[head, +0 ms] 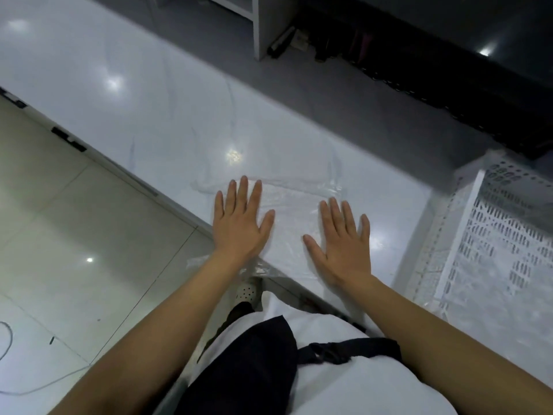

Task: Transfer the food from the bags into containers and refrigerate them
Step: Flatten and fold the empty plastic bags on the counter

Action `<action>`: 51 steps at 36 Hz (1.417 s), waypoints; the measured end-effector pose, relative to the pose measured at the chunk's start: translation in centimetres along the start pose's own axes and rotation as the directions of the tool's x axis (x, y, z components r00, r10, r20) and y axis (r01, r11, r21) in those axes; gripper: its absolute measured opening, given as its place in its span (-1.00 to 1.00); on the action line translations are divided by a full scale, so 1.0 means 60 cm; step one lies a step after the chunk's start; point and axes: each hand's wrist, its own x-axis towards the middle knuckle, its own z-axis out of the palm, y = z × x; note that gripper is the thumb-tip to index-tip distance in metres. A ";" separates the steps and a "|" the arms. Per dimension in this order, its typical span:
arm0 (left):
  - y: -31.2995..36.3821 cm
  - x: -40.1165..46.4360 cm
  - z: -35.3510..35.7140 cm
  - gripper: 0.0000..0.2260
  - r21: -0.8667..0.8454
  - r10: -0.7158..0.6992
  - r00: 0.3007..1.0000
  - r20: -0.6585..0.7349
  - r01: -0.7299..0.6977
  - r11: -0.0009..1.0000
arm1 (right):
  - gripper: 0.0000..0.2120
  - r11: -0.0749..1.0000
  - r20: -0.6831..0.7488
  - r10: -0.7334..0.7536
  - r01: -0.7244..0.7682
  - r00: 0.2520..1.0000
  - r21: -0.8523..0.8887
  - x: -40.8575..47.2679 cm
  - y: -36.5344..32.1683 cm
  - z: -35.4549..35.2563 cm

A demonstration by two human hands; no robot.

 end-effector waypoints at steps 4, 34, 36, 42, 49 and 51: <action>-0.027 0.004 -0.011 -0.35 -0.022 -0.018 1.000 0.013 0.019 1.000 | -0.28 1.000 -0.013 0.008 -0.007 1.000 0.021 -0.001 0.002 0.001; 0.218 0.244 -0.155 -0.93 -0.381 0.405 0.743 0.532 -0.217 0.899 | -0.26 0.996 0.114 -0.091 0.088 0.989 0.031 0.001 0.015 -0.038; 0.208 0.251 -0.168 -0.96 -0.436 0.394 0.752 0.528 -0.157 0.886 | -0.24 0.990 0.024 -0.023 0.020 0.999 0.140 -0.002 0.006 -0.059; 0.146 0.280 -0.193 -0.96 -0.742 0.171 0.906 0.388 0.197 0.641 | -0.36 0.846 -0.203 0.245 -0.107 0.948 0.522 -0.017 -0.014 -0.115; 0.077 0.255 -0.180 -0.90 -0.886 -0.163 0.873 0.460 0.440 -0.144 | -0.38 0.810 -0.197 0.244 -0.087 0.950 0.581 0.000 -0.018 -0.143; 0.062 0.235 -0.170 -0.87 -0.858 -0.204 0.855 0.477 0.402 -0.320 | -0.38 0.819 -0.190 0.246 -0.099 0.951 0.565 0.009 -0.024 -0.148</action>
